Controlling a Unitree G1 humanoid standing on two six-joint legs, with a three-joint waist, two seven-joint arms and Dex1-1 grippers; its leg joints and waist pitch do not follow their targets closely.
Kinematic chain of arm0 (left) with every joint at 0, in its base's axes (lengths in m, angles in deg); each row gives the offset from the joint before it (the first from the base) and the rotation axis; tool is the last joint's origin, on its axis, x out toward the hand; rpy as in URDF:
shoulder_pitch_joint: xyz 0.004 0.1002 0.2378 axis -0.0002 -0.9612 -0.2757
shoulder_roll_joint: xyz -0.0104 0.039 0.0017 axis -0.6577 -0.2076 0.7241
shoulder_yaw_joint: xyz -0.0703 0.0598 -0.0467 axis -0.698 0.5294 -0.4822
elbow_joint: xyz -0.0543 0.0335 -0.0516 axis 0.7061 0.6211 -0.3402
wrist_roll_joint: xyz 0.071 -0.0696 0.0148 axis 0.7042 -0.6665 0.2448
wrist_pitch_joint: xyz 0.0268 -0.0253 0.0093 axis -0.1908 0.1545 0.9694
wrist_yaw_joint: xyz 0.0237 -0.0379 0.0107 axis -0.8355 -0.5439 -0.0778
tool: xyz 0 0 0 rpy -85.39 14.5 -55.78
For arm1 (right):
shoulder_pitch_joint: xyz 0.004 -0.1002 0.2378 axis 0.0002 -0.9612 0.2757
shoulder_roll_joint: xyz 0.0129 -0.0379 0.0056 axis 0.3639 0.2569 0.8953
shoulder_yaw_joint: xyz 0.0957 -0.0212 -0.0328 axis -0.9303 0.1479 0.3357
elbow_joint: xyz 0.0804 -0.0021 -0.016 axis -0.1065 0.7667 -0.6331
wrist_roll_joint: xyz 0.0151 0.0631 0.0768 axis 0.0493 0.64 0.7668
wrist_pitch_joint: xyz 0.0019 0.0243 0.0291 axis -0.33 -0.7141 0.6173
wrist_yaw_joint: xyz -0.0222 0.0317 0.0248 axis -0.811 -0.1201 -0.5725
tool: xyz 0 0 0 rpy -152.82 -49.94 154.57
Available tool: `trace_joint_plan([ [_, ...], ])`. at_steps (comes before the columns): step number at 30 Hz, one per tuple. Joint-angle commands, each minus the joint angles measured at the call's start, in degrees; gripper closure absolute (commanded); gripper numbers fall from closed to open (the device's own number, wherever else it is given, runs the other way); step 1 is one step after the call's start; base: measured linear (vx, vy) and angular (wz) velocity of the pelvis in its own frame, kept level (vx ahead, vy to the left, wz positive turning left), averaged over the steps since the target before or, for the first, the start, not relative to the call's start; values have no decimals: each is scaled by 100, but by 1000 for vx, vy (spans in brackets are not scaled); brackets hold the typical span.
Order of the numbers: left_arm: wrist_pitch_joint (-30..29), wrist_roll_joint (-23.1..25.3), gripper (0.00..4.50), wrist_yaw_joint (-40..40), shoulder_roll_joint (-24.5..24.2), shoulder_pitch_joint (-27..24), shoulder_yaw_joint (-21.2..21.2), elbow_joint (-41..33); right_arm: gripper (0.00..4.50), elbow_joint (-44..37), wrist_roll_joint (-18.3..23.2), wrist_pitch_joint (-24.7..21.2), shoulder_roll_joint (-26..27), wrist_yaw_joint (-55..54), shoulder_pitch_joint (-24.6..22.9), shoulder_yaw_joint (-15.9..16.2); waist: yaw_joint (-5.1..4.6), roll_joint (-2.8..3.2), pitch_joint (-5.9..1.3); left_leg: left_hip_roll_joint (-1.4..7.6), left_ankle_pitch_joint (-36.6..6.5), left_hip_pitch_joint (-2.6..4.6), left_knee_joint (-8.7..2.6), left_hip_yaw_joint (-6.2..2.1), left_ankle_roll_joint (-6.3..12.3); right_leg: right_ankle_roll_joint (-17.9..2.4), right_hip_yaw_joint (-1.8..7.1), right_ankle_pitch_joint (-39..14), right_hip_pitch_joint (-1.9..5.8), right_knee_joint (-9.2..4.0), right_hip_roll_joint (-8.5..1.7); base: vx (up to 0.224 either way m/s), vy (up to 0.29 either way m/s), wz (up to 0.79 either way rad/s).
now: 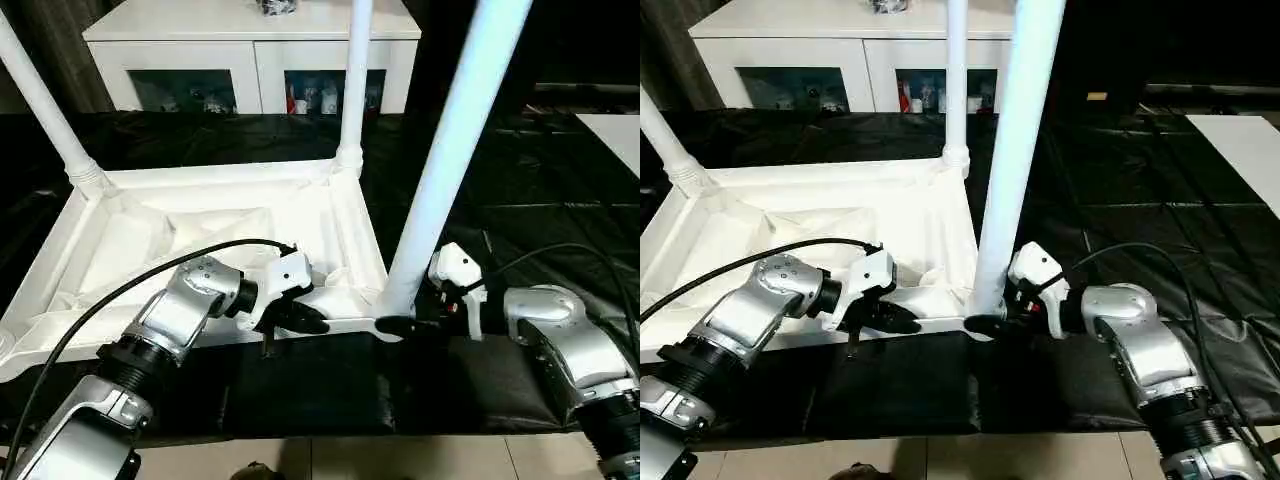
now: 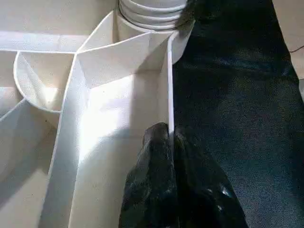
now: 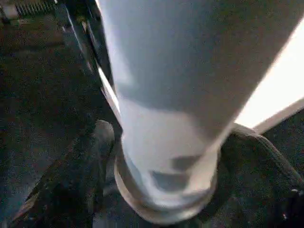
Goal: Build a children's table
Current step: Rotate leg to tighten
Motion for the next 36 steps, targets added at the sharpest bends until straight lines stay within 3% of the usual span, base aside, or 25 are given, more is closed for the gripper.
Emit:
trace_joint_plan([
  [1, 69, -47, 450, 97, 44, 130, 18, -100, 85, -59, -12, 12, -20, 15, -15, -23, -26, -38, -414, 431, -1234, 143, -458, -221, 236, -1330, 278, -1405, 249, -388, -399, 0, 0, 0],
  [5, 72, -42, 450, 101, 39, 138, 16, -96, 85, -27, 23, 17, 8, -24, 22, -14, -26, -36, -415, 436, -1240, 140, -462, -226, 236, -1343, 274, -1372, 250, -382, -397, 0, 0, 0],
  [14, 52, -50, 450, 114, 19, 110, 12, -123, 168, 8, 46, 16, 73, 19, 50, -8, -26, -46, -415, 436, -1203, 136, -461, -224, 254, -1363, 276, -1310, 251, -372, -396, 0, 0, 0],
  [19, 50, -44, 450, 110, 11, 106, 11, -107, 177, 7, 113, -114, 79, 108, 31, 34, -26, -48, -414, 436, -1216, 142, -460, -221, 256, -1355, 276, -1359, 248, -378, -398, 0, 0, 0],
  [24, 14, -40, 450, -39, 92, 123, -39, -5, 181, 310, -168, -19, 295, -463, 50, 32, -51, -56, -403, 426, -1325, 150, -467, -220, 188, -1315, 275, -1575, 225, -407, -400, 0, 0, 0],
  [26, 14, 57, 450, -688, 403, 297, -203, 390, 181, 891, -449, -47, 825, -1693, 246, -185, -99, -86, -378, 403, -1404, 148, -474, -219, 103, -1257, 273, -1835, 201, -437, -395, 0, 0, 0],
  [29, 28, 75, 450, -1133, 657, 453, -338, 717, 182, 1006, -434, -173, 1173, -2240, 334, -321, -184, -102, -379, 387, -1674, 166, -486, -257, -78, -1079, 251, -2366, 209, -492, -409, 0, 0, 0],
  [30, 41, 135, 450, -1721, 935, 667, -471, 1103, 182, 1092, -428, -338, 1557, -2910, 478, -488, -202, -89, -375, 396, -1736, 178, -486, -261, -86, -1034, 260, -2416, 190, -509, -416, 0, 0, 0],
  [31, 17, 149, 450, -2078, 1100, 805, -562, 1319, 182, 1164, -460, -376, 1768, -3323, 588, -574, -225, -85, -357, 378, -1738, 169, -492, -249, -77, -1006, 259, -2438, 176, -528, -385, 0, 0, 0],
  [32, -113, 109, 450, -2861, 1455, 1124, -814, 1773, 183, 1346, -479, -486, 2197, -4105, 843, -768, -252, -88, -403, 375, -1768, 181, -486, -270, -174, -1016, 250, -2368, 173, -497, -393, 0, 0, 0],
  [34, -152, 107, 450, -3132, 1579, 1257, -877, 1947, 183, 1445, -554, -477, 2354, -4480, 961, -815, -238, -97, -405, 366, -1704, 195, -476, -258, -162, -1033, 256, -2275, 163, -523, -405, 0, 0, 0],
  [36, -104, 144, 450, -3581, 1726, 1434, -978, 2200, 183, 1627, -601, -444, 2561, -4882, 1111, -893, -240, -89, -415, 366, -1487, 146, -481, -249, -73, -1055, 270, -1996, 192, -495, -410, 0, 0, 0],
])
